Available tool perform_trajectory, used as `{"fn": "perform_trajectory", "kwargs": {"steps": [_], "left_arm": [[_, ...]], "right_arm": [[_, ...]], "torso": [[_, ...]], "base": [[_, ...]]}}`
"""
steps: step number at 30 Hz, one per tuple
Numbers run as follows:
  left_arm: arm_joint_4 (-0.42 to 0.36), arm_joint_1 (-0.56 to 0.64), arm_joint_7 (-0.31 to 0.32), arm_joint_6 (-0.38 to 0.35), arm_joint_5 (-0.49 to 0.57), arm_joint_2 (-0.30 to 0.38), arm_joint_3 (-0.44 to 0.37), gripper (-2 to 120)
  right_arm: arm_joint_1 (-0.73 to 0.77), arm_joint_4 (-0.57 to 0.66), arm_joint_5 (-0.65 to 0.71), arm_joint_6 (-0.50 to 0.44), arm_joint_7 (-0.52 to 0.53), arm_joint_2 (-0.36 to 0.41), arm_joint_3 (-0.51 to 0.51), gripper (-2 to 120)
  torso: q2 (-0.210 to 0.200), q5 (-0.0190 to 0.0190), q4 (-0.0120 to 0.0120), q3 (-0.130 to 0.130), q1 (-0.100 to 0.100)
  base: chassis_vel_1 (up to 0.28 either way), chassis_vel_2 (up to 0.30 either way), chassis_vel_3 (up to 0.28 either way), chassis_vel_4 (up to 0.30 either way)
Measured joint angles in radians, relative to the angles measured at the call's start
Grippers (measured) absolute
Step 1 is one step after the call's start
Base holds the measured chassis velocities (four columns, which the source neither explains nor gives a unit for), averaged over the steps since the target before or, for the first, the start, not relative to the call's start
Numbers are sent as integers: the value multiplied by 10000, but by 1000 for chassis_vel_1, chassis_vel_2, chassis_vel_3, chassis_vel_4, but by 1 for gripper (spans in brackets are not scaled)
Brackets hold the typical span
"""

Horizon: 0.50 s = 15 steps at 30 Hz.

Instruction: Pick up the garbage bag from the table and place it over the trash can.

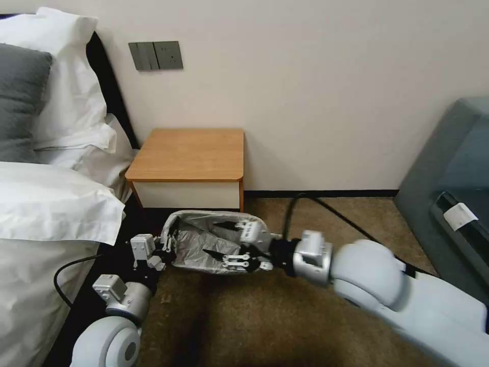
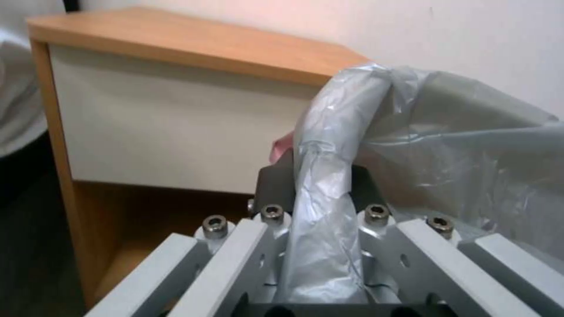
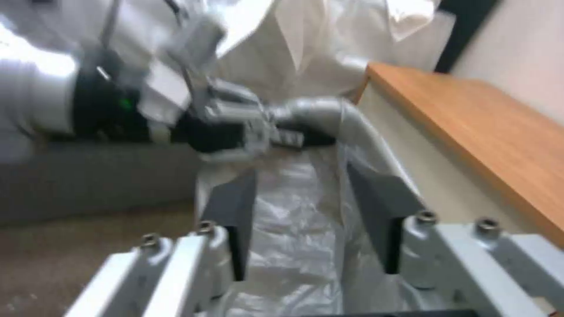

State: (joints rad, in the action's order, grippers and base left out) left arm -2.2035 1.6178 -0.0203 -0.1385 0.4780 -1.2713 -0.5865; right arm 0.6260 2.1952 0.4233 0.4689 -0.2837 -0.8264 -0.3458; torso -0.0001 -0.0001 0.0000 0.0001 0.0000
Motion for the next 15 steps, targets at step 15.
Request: {"fn": "perform_trajectory", "kwargs": {"steps": [15], "left_arm": [[-254, 133, -613, 121, -840, -187, -275, 8]], "right_arm": [[-801, -1376, -1695, 1240, 175, -1378, -1397, 0]], "torso": [[1, 1, 1, 0, 0]], "base": [[0, 0, 0, 0]]}}
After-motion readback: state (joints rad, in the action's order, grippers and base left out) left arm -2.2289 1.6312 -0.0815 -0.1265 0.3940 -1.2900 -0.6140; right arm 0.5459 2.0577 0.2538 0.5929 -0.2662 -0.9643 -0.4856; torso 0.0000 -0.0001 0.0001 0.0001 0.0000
